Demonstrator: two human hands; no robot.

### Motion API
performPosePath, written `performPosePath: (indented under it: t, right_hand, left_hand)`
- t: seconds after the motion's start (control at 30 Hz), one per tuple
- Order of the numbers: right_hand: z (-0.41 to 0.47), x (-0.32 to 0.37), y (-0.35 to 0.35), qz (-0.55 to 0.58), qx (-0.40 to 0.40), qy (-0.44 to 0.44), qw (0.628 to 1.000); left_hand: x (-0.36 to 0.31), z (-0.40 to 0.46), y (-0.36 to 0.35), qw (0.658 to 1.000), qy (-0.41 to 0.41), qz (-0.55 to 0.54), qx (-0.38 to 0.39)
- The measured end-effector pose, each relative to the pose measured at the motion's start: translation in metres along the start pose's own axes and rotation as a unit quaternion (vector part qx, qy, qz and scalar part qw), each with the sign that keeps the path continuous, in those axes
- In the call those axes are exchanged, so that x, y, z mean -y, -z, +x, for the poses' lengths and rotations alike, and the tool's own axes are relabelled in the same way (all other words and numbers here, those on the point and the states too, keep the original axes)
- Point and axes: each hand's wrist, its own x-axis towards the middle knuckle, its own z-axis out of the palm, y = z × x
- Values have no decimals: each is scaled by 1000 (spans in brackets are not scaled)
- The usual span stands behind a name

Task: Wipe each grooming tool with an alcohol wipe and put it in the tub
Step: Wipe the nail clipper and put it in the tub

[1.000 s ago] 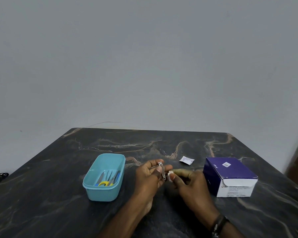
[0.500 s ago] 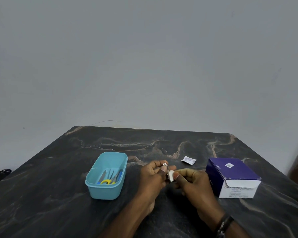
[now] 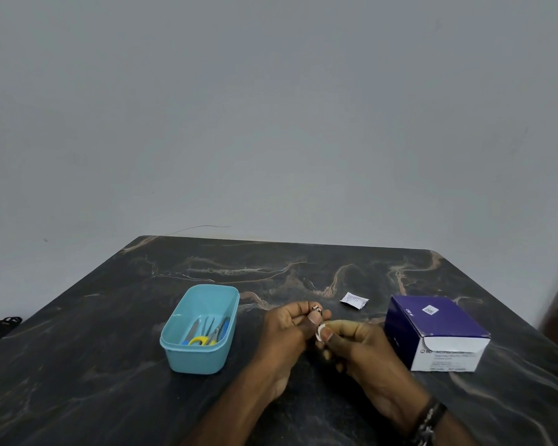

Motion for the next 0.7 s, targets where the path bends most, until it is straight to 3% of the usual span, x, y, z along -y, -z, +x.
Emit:
performPosePath:
  t: [0.13,0.43,0.7]
  right_hand:
    - [-2,5,0,86,27,-27,996]
    - [-4,7,-2,104,68,-37,992]
    - [-3,8,1,160,62,-18,985]
  left_hand:
    - [-4,-1,5,999,11,7,43]
    - [-7,-1,7,999,-8,-40,31]
    - [-3,1,8,997,13,-23,71]
